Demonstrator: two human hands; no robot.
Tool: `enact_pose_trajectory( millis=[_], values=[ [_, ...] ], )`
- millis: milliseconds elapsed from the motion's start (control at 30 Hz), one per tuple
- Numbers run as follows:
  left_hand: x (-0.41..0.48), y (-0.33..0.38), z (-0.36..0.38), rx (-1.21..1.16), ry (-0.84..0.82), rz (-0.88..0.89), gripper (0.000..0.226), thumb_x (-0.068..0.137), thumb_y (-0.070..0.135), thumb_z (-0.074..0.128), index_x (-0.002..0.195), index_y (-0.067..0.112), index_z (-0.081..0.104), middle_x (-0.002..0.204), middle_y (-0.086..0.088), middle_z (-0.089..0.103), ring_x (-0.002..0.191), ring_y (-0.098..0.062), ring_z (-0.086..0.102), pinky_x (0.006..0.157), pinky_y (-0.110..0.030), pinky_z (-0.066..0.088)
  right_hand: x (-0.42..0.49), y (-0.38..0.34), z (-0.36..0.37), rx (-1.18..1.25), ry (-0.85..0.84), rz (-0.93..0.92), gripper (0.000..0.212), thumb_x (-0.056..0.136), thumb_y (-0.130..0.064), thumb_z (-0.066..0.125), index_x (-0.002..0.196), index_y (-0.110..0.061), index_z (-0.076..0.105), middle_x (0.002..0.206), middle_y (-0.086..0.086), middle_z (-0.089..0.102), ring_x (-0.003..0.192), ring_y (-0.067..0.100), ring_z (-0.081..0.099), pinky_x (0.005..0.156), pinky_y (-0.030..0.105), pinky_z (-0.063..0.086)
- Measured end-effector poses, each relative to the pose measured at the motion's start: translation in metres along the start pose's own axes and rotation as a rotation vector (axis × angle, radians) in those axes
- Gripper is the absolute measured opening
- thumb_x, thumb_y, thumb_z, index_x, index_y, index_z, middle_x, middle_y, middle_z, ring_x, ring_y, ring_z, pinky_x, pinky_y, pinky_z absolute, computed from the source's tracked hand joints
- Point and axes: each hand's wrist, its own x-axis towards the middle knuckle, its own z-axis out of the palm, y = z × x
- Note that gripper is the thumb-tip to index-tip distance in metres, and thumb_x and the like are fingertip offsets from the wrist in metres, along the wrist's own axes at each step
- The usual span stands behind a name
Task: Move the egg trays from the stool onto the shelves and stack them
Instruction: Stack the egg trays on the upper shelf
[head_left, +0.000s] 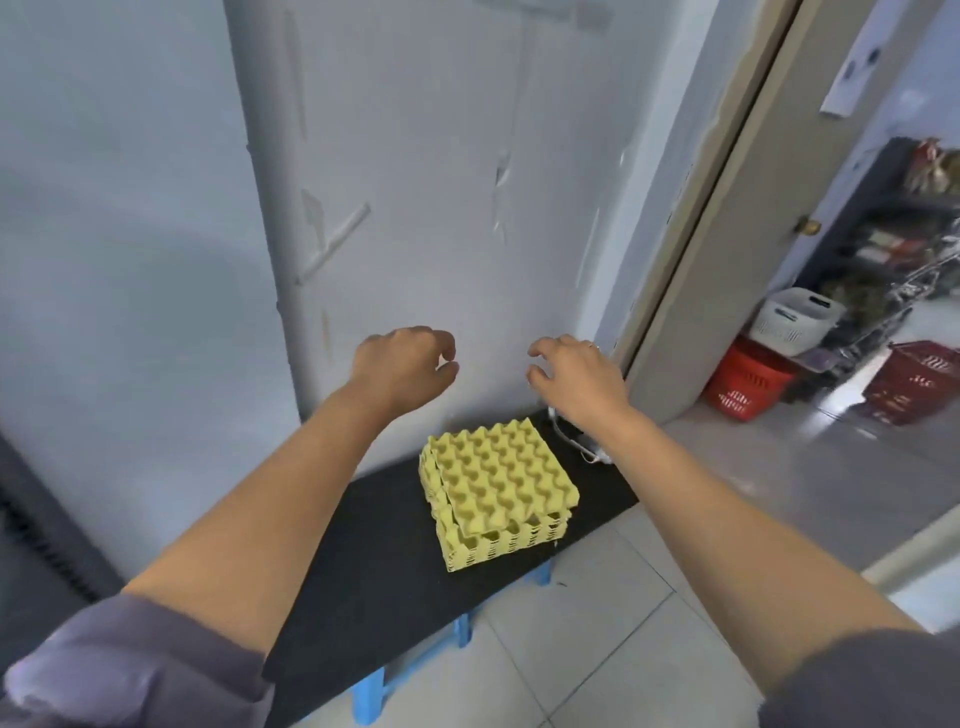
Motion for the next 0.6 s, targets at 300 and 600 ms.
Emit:
enact_pose_trajectory(
  millis=[300,600],
  values=[
    [0.062,0.007,0.132,-0.019,-0.312,-0.055,0.029,0.094,0.033,0.040,0.117,0.026,0.056,0.118,0.008,0.060,0.109,-0.019,0.057,0.082,-0.031,0.044,0.038,0.086,0.100,0.001,-0.210,0.077,0.035,0.096,-0.034,0.048,0.126,-0.019,0.058,0.121,0.006,0.061,0.111,0.029,0.057,0.082,0.043,0.052],
    [0.082,0.010,0.253,-0.071,-0.501,-0.224,0.041,0.093,0.035,0.044,0.134,0.031,0.044,0.125,0.005,0.058,0.116,-0.020,0.054,0.086,-0.034,0.046,0.060,0.171,0.206,0.044,-0.478,0.128,0.044,0.095,-0.034,0.049,0.137,-0.022,0.044,0.123,0.008,0.054,0.113,0.029,0.053,0.086,0.044,0.050]
  ],
)
